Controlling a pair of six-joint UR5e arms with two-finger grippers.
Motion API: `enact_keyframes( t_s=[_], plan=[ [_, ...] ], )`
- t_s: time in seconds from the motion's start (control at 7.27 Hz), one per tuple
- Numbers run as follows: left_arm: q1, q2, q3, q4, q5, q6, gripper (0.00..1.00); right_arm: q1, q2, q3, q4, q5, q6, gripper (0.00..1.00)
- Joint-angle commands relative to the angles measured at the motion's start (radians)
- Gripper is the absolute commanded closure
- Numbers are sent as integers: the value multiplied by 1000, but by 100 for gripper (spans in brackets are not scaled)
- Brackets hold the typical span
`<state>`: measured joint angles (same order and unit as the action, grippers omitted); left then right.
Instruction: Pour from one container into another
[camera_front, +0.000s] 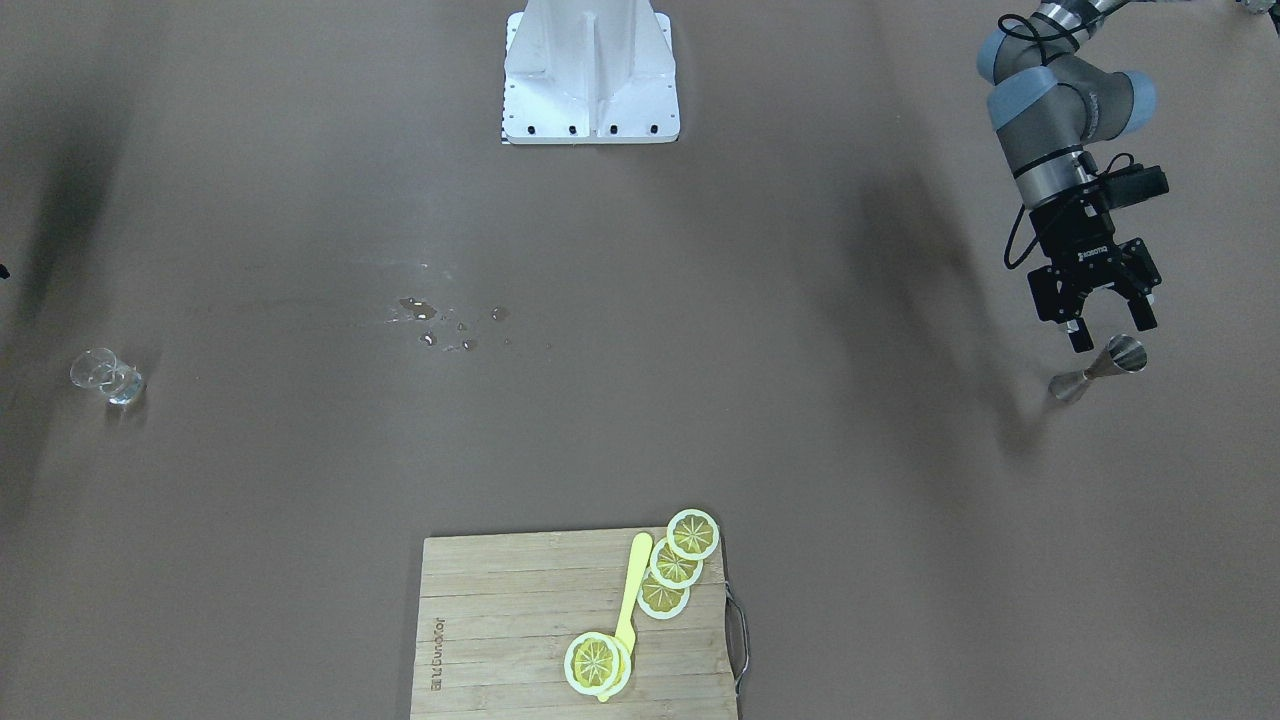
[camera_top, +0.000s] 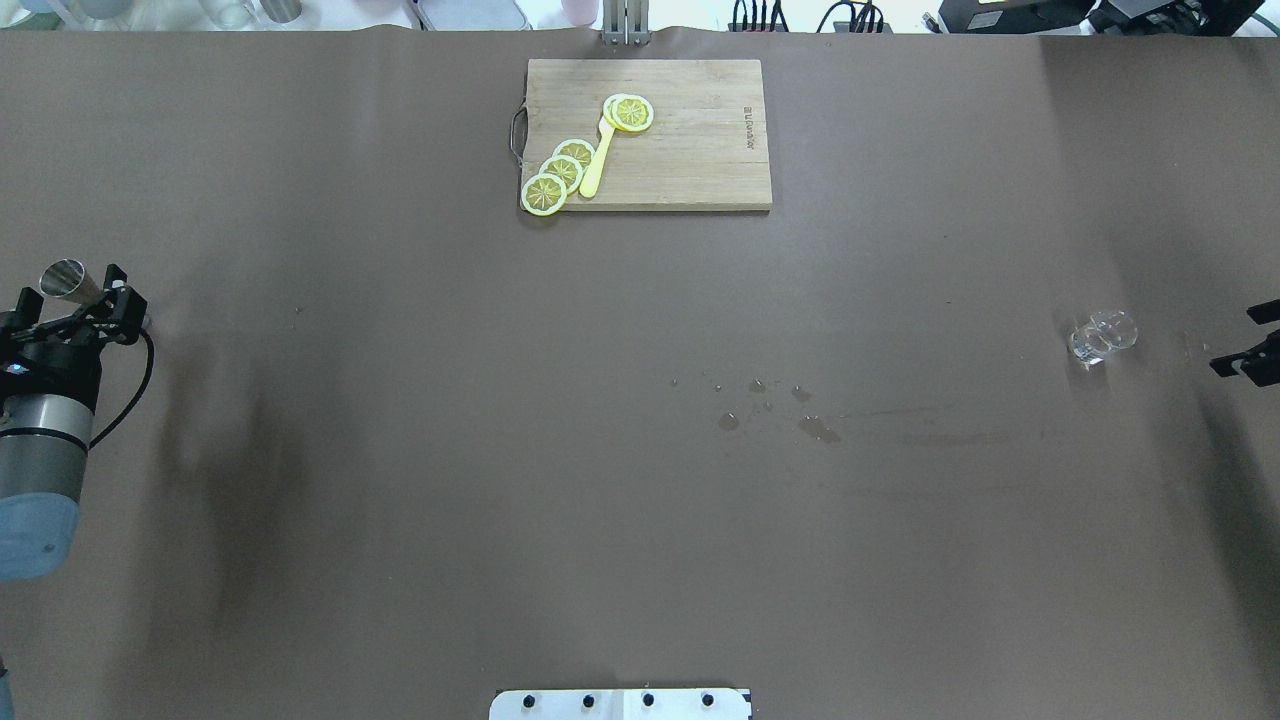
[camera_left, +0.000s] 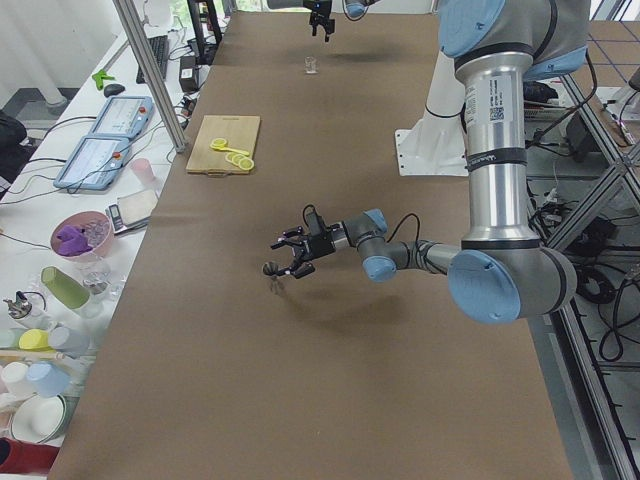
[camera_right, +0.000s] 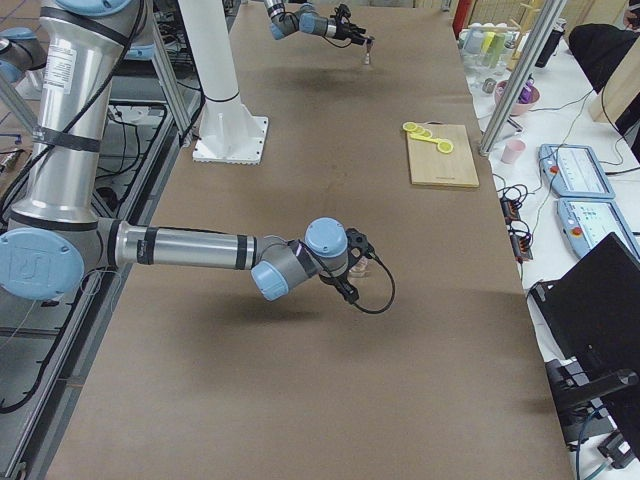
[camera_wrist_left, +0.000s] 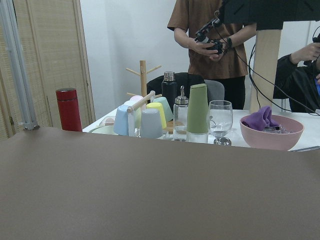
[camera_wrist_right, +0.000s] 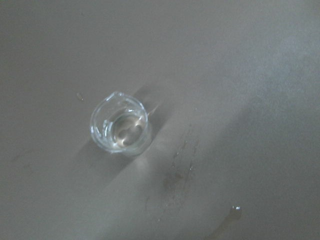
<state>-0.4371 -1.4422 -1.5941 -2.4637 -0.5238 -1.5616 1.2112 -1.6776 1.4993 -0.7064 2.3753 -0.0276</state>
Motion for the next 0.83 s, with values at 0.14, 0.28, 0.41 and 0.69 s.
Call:
enact_keyframes(
  t_s=[0.14, 0.28, 0.41, 0.69],
  plan=[
    [51, -21, 54, 11, 94, -73, 4, -123, 62, -111, 306, -97, 287, 0],
    [51, -21, 75, 9, 94, -92, 4, -127, 68, -110, 311, -97, 297, 0],
    [52, -20, 92, 8, 94, -101, 4, -137, 71, -99, 314, -96, 305, 0],
    [54, -20, 123, 5, 94, -115, 4, -166, 73, -100, 356, -108, 314, 0]
  ],
)
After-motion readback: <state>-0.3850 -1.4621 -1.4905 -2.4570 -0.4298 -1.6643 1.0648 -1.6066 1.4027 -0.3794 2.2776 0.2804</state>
